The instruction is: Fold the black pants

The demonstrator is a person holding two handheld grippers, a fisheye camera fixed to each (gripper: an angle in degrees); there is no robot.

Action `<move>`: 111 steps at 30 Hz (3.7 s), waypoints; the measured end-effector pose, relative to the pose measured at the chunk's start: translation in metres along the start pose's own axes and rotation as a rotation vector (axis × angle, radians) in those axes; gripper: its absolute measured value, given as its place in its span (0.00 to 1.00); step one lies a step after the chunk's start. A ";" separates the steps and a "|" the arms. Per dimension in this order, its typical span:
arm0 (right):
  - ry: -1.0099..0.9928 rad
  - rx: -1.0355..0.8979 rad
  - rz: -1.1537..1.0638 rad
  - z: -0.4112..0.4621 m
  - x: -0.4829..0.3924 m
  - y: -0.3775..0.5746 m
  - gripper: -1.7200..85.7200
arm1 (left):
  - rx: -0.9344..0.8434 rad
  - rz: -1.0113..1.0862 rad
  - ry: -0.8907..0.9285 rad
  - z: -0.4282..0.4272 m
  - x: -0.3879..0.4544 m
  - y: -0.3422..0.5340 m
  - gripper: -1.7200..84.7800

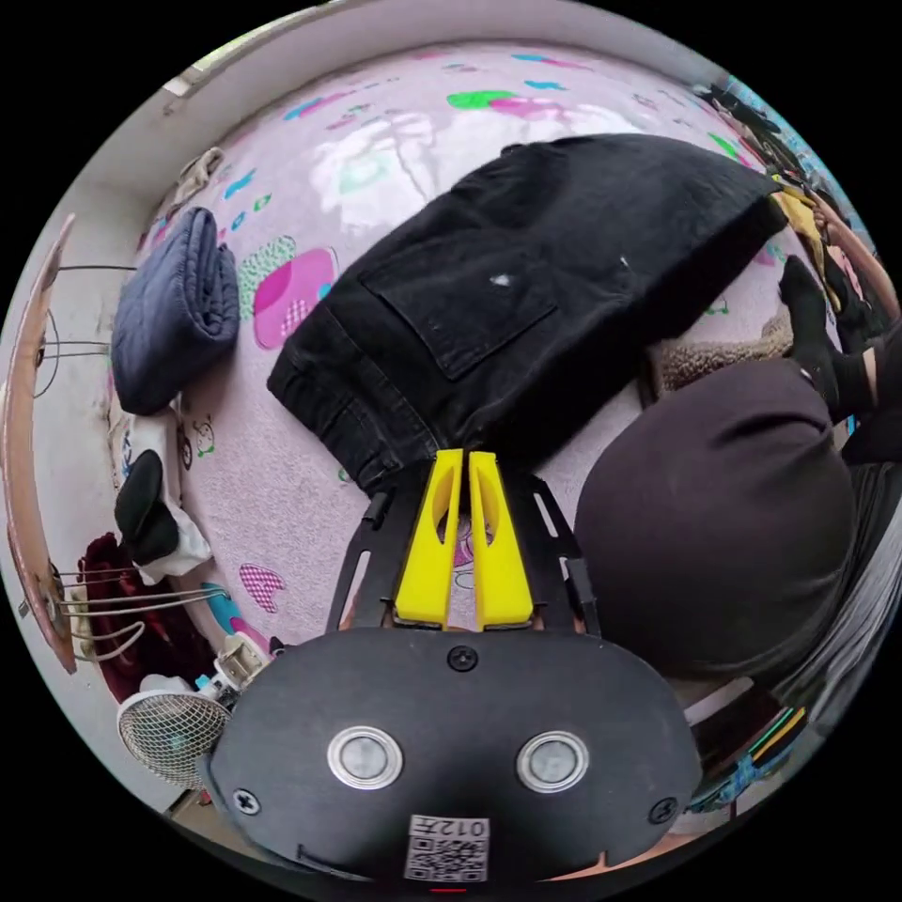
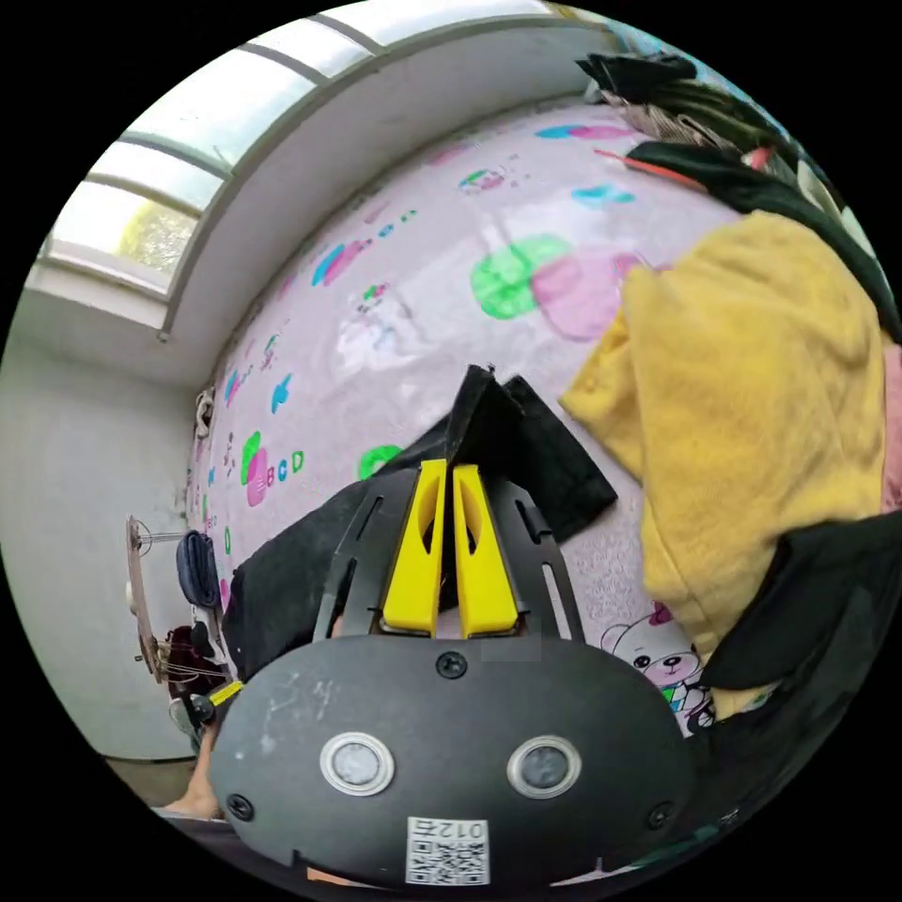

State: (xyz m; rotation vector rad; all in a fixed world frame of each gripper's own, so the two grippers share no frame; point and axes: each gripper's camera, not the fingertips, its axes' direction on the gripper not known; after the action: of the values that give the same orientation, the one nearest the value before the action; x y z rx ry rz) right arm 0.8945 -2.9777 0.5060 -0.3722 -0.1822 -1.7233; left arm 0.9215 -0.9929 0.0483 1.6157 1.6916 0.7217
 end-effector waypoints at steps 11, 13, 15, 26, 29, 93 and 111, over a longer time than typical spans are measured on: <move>-0.061 -0.049 0.164 -0.029 -0.018 0.007 0.14 | -0.006 -0.097 0.093 0.018 -0.022 0.005 0.02; -0.090 -0.018 0.225 -0.038 -0.018 0.012 0.15 | -0.003 -0.108 0.093 0.020 -0.023 0.007 0.02; -0.060 0.040 0.270 -0.049 -0.021 0.019 0.16 | 0.005 -0.136 0.101 0.024 -0.025 0.009 0.02; -0.074 0.206 0.121 -0.109 -0.059 0.020 0.01 | 0.107 -0.156 0.075 0.002 -0.041 0.024 0.02; -0.021 0.137 0.215 -0.089 -0.024 0.032 0.01 | 0.103 -0.142 0.089 0.013 -0.040 0.033 0.02; 0.124 -0.046 -0.266 0.222 0.202 -0.096 0.04 | 0.135 -0.474 0.319 0.042 -0.074 0.028 0.03; 0.259 0.285 0.010 0.163 0.398 -0.171 0.01 | 0.192 0.032 -0.056 0.030 0.090 -0.057 0.05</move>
State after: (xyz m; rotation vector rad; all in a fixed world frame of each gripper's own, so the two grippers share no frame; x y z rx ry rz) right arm 0.6925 -3.2613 0.8103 0.0594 -0.2327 -1.6887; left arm 0.9103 -0.9097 -0.0234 1.7802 1.7421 0.5367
